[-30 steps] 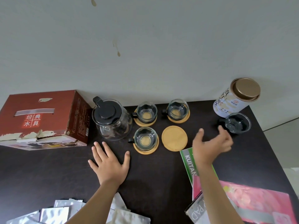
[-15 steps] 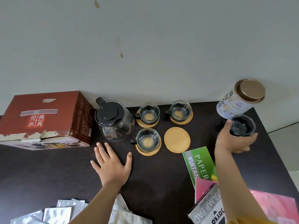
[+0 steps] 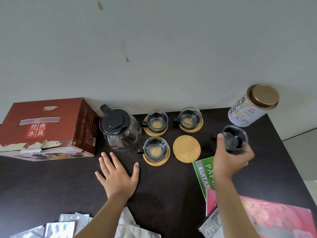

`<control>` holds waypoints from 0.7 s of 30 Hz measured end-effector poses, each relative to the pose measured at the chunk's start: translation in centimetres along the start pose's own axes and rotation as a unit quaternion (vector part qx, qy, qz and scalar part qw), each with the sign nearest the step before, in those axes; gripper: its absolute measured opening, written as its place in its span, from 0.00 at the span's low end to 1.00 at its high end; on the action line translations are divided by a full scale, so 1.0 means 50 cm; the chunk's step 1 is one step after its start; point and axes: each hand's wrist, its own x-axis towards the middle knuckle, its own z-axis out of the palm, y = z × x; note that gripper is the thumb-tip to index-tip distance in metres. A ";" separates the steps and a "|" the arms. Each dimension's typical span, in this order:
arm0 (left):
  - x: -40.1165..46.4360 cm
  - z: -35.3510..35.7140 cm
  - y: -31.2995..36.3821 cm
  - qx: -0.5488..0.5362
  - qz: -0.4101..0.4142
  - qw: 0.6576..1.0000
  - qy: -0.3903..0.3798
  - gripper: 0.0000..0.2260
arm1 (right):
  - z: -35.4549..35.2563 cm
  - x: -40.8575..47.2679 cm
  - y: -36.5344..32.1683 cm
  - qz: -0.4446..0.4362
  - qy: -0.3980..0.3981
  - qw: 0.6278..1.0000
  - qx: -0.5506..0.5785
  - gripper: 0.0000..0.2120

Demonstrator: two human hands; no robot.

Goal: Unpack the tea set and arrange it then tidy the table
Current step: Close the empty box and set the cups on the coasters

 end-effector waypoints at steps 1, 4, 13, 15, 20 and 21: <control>0.000 -0.001 0.000 0.000 -0.001 1.000 -0.001 0.44 | -0.003 -0.026 -0.003 -0.005 -0.024 1.000 -0.011 0.35; -0.001 -0.001 -0.001 -0.001 -0.001 1.000 -0.001 0.44 | -0.002 -0.095 -0.003 -0.031 -0.102 0.993 -0.050 0.40; -0.001 0.000 -0.001 -0.002 0.000 1.000 -0.002 0.44 | 0.039 -0.168 0.021 -0.094 -0.172 0.968 -0.159 0.41; -0.001 0.001 -0.001 -0.001 -0.002 1.000 -0.004 0.44 | 0.042 -0.164 0.030 -0.084 -0.162 0.966 -0.181 0.40; -0.001 0.003 -0.001 -0.001 -0.001 1.000 -0.004 0.44 | 0.040 -0.161 0.042 -0.101 -0.144 0.961 -0.214 0.42; -0.001 0.004 -0.002 -0.001 -0.001 1.000 -0.003 0.44 | 0.039 -0.162 0.044 -0.108 -0.144 0.960 -0.217 0.43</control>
